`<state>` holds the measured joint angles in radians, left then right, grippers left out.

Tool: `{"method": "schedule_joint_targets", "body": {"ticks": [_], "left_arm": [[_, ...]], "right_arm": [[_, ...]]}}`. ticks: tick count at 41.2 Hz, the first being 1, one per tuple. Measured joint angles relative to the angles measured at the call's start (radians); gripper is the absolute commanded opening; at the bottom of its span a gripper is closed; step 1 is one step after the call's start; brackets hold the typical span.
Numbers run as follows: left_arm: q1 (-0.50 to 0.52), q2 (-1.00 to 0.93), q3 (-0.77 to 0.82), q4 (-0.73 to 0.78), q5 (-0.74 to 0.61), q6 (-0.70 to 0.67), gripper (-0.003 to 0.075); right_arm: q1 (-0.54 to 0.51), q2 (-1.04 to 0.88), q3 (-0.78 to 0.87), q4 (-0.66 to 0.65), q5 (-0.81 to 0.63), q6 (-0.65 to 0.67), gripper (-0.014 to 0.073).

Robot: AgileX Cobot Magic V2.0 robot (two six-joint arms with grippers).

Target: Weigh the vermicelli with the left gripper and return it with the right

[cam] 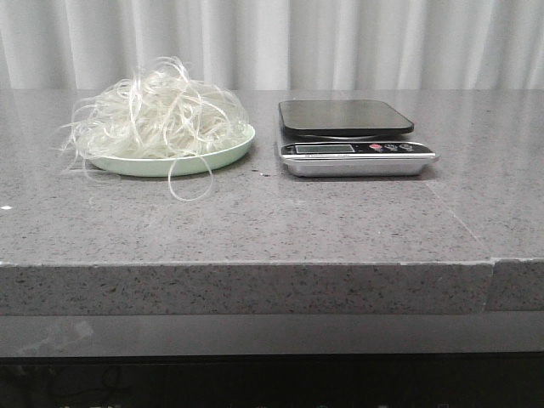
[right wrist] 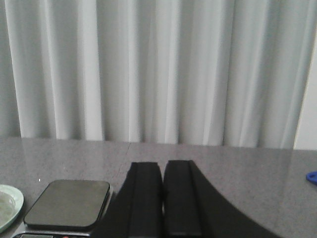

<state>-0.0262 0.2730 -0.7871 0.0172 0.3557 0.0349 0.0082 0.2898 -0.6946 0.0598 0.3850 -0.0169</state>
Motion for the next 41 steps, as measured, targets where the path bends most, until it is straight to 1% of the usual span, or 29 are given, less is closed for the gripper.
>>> {"method": "schedule_joint_targets", "body": {"ticks": [4,7,13,24,32,41], "left_arm": [[0.000,0.087,-0.034,0.000,0.088,0.000,0.0146],[0.000,0.140,-0.034,0.000,0.138,0.000,0.0146],[0.000,0.219,0.002,0.000,0.189,0.000,0.0146],[0.000,0.294,0.064,0.000,0.210,0.000,0.0146],[0.000,0.300,0.067,0.000,0.219,0.000,0.0146],[0.000,0.300,0.067,0.000,0.205,0.000,0.0147]], "right_arm": [[0.000,0.086,-0.056,0.000,0.065,-0.002,0.0162],[0.000,0.151,-0.063,0.000,0.086,-0.002,0.0162],[0.000,0.254,-0.065,0.000,0.131,-0.002,0.0162],[0.000,0.380,-0.066,0.000,0.246,-0.002,0.0162],[0.000,0.439,-0.066,0.000,0.264,-0.002,0.0162],[0.000,0.449,-0.066,0.000,0.286,-0.002,0.0162]]}}
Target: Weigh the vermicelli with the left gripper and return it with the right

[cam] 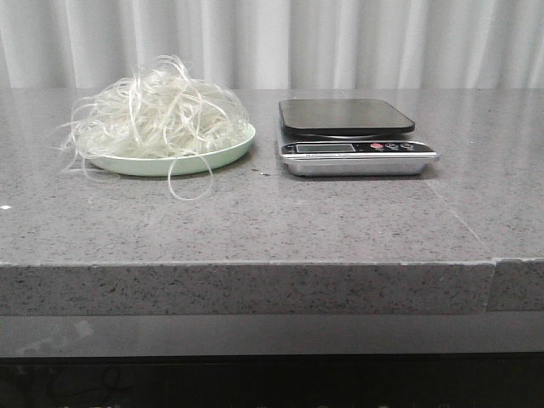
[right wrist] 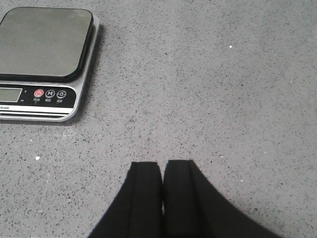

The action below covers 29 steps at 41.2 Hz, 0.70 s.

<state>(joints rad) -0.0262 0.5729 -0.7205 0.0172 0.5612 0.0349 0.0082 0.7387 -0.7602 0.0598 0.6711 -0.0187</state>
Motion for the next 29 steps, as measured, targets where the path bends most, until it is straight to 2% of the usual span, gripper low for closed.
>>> {"method": "schedule_joint_targets", "body": {"ticks": [4,6,12,15,25,29], "left_arm": [[0.000,0.000,0.000,0.000,0.000,0.000,0.0176],[0.000,0.000,0.000,0.000,0.000,0.000,0.0231],[0.000,0.000,0.000,0.000,0.000,0.000,0.0509],[0.000,0.000,0.000,0.000,0.000,0.000,0.0595],[-0.002,0.011,0.000,-0.006,-0.003,0.000,0.0596],[-0.035,0.048,0.000,-0.017,-0.011,0.005,0.0596]], "right_arm": [[0.000,0.000,-0.002,0.000,0.004,0.000,0.0209],[0.000,0.000,-0.002,0.000,0.008,0.000,0.0276],[0.000,0.000,-0.002,0.000,0.014,0.000,0.0542],[0.000,0.000,-0.002,0.000,0.014,0.000,0.0605],[0.000,0.000,-0.002,0.000,0.018,0.000,0.0611],[0.000,0.000,-0.002,0.000,0.020,0.000,0.0611]]}}
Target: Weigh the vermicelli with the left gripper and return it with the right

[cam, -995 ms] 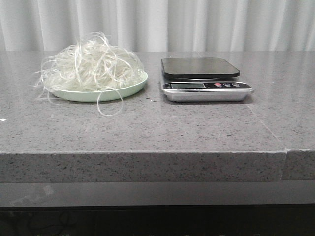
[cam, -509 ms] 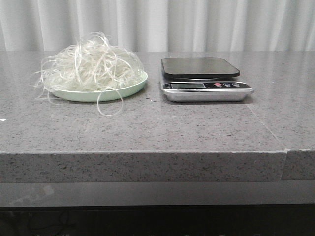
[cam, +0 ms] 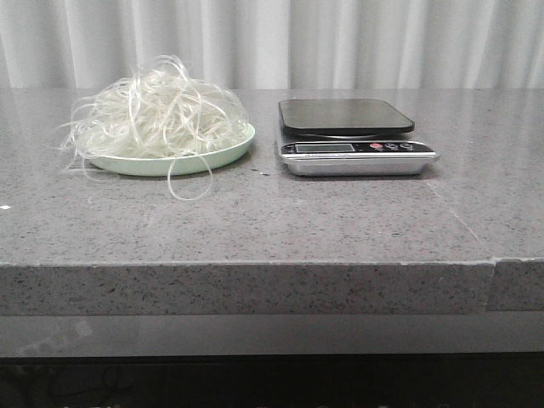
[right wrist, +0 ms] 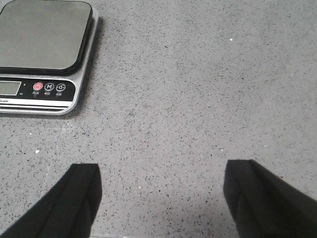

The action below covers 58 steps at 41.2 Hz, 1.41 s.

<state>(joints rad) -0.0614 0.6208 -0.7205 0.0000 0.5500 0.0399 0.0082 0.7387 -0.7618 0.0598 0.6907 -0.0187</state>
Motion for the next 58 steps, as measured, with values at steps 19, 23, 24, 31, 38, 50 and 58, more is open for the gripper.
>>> {"method": "schedule_joint_targets", "body": {"ticks": [19,23,24,31,38,50,58], "left_arm": [[-0.284,0.397,-0.122,0.000,-0.141,0.012,0.0596],[-0.310,0.505,-0.155,0.000,-0.181,0.014,0.0596],[-0.315,0.520,-0.164,0.000,-0.187,0.014,0.0596],[-0.325,0.697,-0.238,0.000,-0.226,0.014,0.0596],[-0.325,0.859,-0.310,0.000,-0.249,0.014,0.0596],[-0.325,1.029,-0.390,0.000,-0.328,0.014,0.0547],[-0.325,1.047,-0.394,-0.005,-0.339,0.014,0.0324]], "right_arm": [[0.000,0.000,0.000,0.000,0.016,-0.002,0.0611],[0.000,0.000,0.000,0.000,0.017,-0.002,0.0611],[0.000,0.000,0.000,0.000,0.017,-0.002,0.0611],[0.000,0.000,0.000,0.000,0.017,-0.002,0.0611],[0.000,0.000,0.000,0.000,0.017,-0.002,0.0611],[0.000,0.000,0.000,0.000,0.017,-0.002,0.0611],[0.000,0.000,0.000,0.000,0.017,0.000,0.0611]]}}
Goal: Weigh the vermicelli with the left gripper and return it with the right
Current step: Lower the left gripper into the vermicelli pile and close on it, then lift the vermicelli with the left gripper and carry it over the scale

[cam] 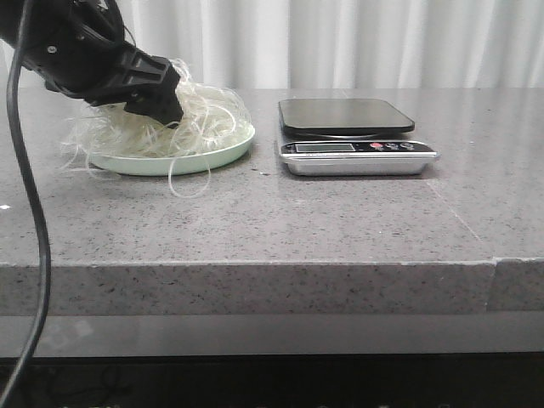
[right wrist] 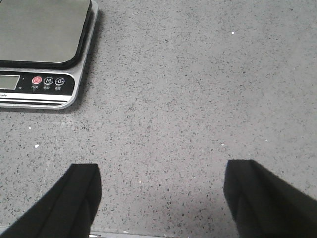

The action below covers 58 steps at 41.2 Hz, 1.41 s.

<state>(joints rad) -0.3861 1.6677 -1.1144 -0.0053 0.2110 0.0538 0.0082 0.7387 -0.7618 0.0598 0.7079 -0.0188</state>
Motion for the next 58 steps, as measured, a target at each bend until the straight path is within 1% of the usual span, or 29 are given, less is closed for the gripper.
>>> {"method": "schedule_joint_targets", "body": {"ticks": [6,11,21,37,42,48,58], "left_arm": [[0.000,0.000,-0.005,-0.002,-0.002,0.000,0.0204],[0.000,0.000,-0.005,-0.002,-0.003,0.000,0.0141],[0.000,-0.028,-0.007,-0.002,0.017,0.000,0.0146],[-0.004,-0.192,-0.012,-0.002,0.047,0.000,0.0146],[-0.033,-0.204,-0.061,-0.002,0.074,0.000,0.0146],[-0.098,-0.202,-0.136,0.005,0.085,0.000,0.0146],[-0.186,-0.096,-0.316,0.005,0.085,0.000,0.0146]], "right_arm": [[0.000,0.000,0.000,0.000,0.000,0.000,0.0611],[0.000,0.000,0.000,0.000,0.000,0.000,0.0611],[0.000,0.000,0.000,0.000,0.000,0.000,0.0611],[0.000,0.000,0.000,0.000,0.000,0.000,0.0611],[0.000,0.000,0.000,0.000,0.000,-0.002,0.0611],[0.000,0.000,0.000,0.000,0.000,-0.004,0.0611],[0.000,0.000,0.000,0.000,0.000,-0.004,0.0611]]}}
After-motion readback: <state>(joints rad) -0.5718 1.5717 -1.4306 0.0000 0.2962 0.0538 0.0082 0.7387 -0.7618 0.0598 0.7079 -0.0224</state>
